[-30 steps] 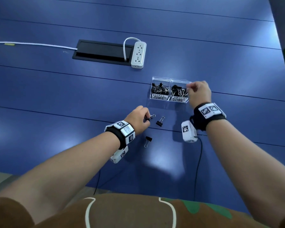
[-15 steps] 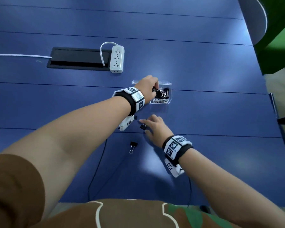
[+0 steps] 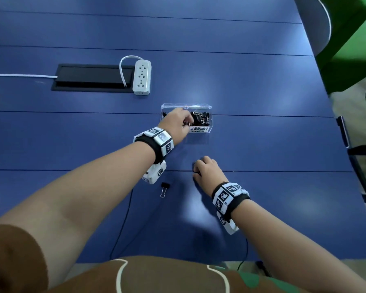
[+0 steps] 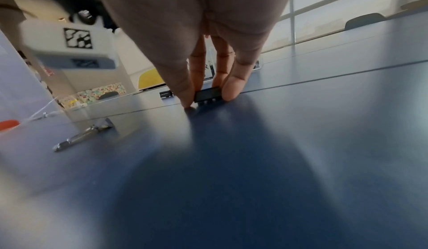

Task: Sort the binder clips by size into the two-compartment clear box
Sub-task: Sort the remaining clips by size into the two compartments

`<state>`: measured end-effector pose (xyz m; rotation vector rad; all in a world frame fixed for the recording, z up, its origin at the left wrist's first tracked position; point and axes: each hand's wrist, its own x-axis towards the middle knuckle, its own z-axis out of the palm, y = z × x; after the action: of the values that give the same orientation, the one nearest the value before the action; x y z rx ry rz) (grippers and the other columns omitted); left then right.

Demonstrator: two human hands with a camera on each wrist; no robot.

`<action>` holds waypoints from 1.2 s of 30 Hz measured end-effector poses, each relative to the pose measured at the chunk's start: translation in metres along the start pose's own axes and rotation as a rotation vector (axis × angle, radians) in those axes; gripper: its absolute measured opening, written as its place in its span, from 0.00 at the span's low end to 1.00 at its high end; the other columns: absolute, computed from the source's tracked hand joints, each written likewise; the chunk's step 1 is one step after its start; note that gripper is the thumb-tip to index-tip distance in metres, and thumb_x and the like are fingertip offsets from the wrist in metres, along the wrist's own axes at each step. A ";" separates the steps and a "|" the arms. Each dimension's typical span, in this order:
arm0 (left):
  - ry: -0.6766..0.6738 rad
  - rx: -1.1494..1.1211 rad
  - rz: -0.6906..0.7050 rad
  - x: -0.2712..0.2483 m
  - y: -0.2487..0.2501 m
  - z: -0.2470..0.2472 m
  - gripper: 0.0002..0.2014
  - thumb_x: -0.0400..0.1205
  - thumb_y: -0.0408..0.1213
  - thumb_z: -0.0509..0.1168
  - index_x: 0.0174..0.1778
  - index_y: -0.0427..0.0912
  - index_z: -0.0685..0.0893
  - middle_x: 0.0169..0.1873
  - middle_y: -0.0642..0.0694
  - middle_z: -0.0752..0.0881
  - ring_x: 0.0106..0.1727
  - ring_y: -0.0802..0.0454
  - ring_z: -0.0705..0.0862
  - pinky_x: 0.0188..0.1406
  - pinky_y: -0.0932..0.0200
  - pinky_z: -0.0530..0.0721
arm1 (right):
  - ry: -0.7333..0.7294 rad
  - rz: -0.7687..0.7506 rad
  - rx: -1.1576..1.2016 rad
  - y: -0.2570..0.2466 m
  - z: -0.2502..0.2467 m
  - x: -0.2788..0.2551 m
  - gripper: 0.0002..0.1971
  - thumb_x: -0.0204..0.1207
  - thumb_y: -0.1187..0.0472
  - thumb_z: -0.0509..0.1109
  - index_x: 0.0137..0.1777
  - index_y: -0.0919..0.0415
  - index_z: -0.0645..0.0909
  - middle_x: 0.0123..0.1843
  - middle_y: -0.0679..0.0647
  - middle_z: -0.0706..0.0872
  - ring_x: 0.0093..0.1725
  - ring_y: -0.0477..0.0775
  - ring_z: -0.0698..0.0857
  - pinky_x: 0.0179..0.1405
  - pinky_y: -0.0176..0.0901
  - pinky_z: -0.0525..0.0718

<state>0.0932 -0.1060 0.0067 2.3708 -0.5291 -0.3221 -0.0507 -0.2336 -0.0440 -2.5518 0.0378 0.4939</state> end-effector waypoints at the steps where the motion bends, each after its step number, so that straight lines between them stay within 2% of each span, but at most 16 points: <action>1: 0.022 0.002 -0.026 -0.009 -0.009 -0.001 0.09 0.75 0.26 0.63 0.46 0.40 0.85 0.47 0.42 0.83 0.41 0.51 0.77 0.47 0.61 0.78 | 0.006 0.003 0.030 -0.001 -0.001 0.000 0.07 0.74 0.65 0.65 0.51 0.65 0.77 0.55 0.61 0.76 0.55 0.64 0.74 0.50 0.50 0.78; 3: 0.023 0.032 -0.091 -0.030 -0.030 -0.001 0.07 0.75 0.28 0.64 0.44 0.41 0.84 0.45 0.43 0.80 0.41 0.50 0.78 0.50 0.51 0.84 | 0.016 0.018 0.147 -0.005 -0.001 -0.001 0.07 0.72 0.66 0.66 0.50 0.64 0.77 0.51 0.60 0.77 0.52 0.61 0.76 0.49 0.45 0.75; 5: -0.007 0.082 -0.159 -0.049 -0.050 0.005 0.08 0.76 0.29 0.63 0.47 0.42 0.84 0.48 0.44 0.79 0.42 0.49 0.79 0.50 0.46 0.85 | 0.011 0.016 0.233 -0.012 0.001 -0.003 0.09 0.70 0.65 0.67 0.51 0.63 0.78 0.50 0.58 0.78 0.51 0.58 0.77 0.52 0.43 0.76; 8: -0.080 0.151 -0.167 -0.072 -0.068 0.017 0.16 0.77 0.30 0.64 0.61 0.44 0.83 0.58 0.43 0.79 0.55 0.43 0.80 0.55 0.44 0.84 | -0.076 -0.056 0.204 -0.027 0.011 -0.009 0.17 0.72 0.64 0.67 0.61 0.62 0.78 0.53 0.58 0.81 0.57 0.58 0.77 0.60 0.43 0.77; 10: -0.138 0.203 -0.152 -0.081 -0.072 0.021 0.20 0.79 0.31 0.64 0.67 0.46 0.80 0.62 0.43 0.78 0.62 0.41 0.77 0.57 0.43 0.84 | -0.109 -0.149 0.132 -0.039 0.019 -0.014 0.18 0.71 0.66 0.65 0.63 0.63 0.79 0.52 0.61 0.81 0.57 0.62 0.75 0.59 0.44 0.74; 12: -0.148 0.215 -0.156 -0.085 -0.075 0.021 0.16 0.79 0.31 0.64 0.64 0.44 0.81 0.60 0.42 0.77 0.61 0.41 0.77 0.56 0.42 0.84 | -0.128 -0.255 0.050 -0.050 0.029 -0.017 0.20 0.70 0.69 0.63 0.63 0.65 0.79 0.54 0.64 0.79 0.57 0.65 0.74 0.58 0.51 0.77; 14: -0.134 0.226 -0.170 -0.087 -0.076 0.019 0.11 0.79 0.31 0.64 0.57 0.41 0.83 0.55 0.41 0.77 0.57 0.41 0.77 0.53 0.41 0.84 | -0.155 -0.308 -0.028 -0.057 0.038 -0.017 0.24 0.70 0.72 0.63 0.69 0.66 0.76 0.61 0.66 0.76 0.60 0.66 0.72 0.57 0.56 0.79; 16: -0.142 0.258 -0.180 -0.091 -0.078 0.016 0.08 0.80 0.32 0.64 0.53 0.41 0.82 0.52 0.41 0.77 0.55 0.41 0.77 0.51 0.42 0.84 | -0.155 -0.381 -0.115 -0.061 0.046 -0.018 0.25 0.68 0.73 0.65 0.68 0.66 0.77 0.61 0.67 0.77 0.57 0.69 0.75 0.53 0.57 0.84; 19: -0.157 0.285 -0.193 -0.096 -0.082 0.011 0.07 0.80 0.34 0.64 0.53 0.42 0.81 0.52 0.42 0.76 0.55 0.42 0.77 0.49 0.42 0.85 | -0.145 -0.430 -0.221 -0.055 0.055 -0.012 0.25 0.59 0.73 0.73 0.59 0.62 0.83 0.54 0.63 0.83 0.45 0.67 0.81 0.44 0.52 0.89; 21: -0.127 0.264 -0.201 -0.099 -0.083 0.007 0.07 0.79 0.35 0.65 0.52 0.43 0.80 0.52 0.43 0.74 0.52 0.43 0.78 0.48 0.43 0.85 | -0.149 -0.431 -0.249 -0.049 0.056 -0.006 0.20 0.64 0.71 0.71 0.57 0.60 0.83 0.55 0.59 0.82 0.45 0.64 0.79 0.44 0.51 0.87; 24: -0.040 0.202 -0.209 -0.097 -0.078 0.003 0.07 0.78 0.35 0.67 0.51 0.42 0.78 0.53 0.44 0.72 0.45 0.45 0.79 0.46 0.45 0.87 | -0.205 -0.371 -0.258 -0.041 0.048 -0.003 0.15 0.77 0.67 0.61 0.62 0.60 0.76 0.63 0.57 0.74 0.54 0.61 0.72 0.52 0.54 0.83; 26: 0.011 0.147 -0.173 -0.091 -0.068 0.000 0.07 0.78 0.35 0.66 0.51 0.41 0.79 0.53 0.43 0.72 0.40 0.48 0.78 0.46 0.48 0.87 | -0.190 -0.298 -0.192 -0.037 0.040 -0.006 0.12 0.78 0.65 0.60 0.60 0.60 0.75 0.62 0.56 0.74 0.55 0.60 0.72 0.51 0.57 0.83; 28: 0.043 0.100 -0.094 -0.080 -0.052 -0.003 0.07 0.79 0.35 0.66 0.51 0.40 0.79 0.54 0.43 0.72 0.41 0.49 0.78 0.47 0.51 0.85 | -0.156 -0.217 -0.078 -0.032 0.029 -0.009 0.09 0.77 0.63 0.63 0.56 0.61 0.77 0.58 0.55 0.77 0.56 0.59 0.75 0.51 0.57 0.82; 30: 0.036 0.072 -0.015 -0.063 -0.035 -0.005 0.07 0.79 0.34 0.66 0.52 0.39 0.80 0.54 0.42 0.74 0.43 0.49 0.78 0.50 0.54 0.83 | -0.111 -0.120 0.060 -0.022 0.018 -0.008 0.06 0.74 0.63 0.67 0.50 0.60 0.78 0.51 0.53 0.79 0.50 0.57 0.78 0.49 0.49 0.80; 32: 0.022 0.054 0.034 -0.042 -0.021 -0.007 0.08 0.80 0.33 0.65 0.53 0.39 0.80 0.53 0.42 0.76 0.44 0.49 0.78 0.52 0.55 0.81 | -0.058 0.033 0.201 -0.010 0.008 -0.006 0.04 0.71 0.63 0.72 0.42 0.57 0.79 0.43 0.49 0.79 0.42 0.53 0.79 0.43 0.40 0.77; 36: 0.021 0.002 0.057 0.006 0.004 -0.008 0.08 0.79 0.32 0.64 0.53 0.38 0.80 0.49 0.42 0.77 0.44 0.48 0.76 0.54 0.55 0.79 | 0.051 0.264 0.523 0.006 -0.024 0.010 0.11 0.65 0.63 0.79 0.32 0.52 0.78 0.33 0.51 0.82 0.33 0.51 0.81 0.28 0.42 0.81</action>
<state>0.1001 -0.1068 0.0145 2.3534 -0.5867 -0.2708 -0.0339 -0.2507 -0.0319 -2.0507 0.4659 0.4460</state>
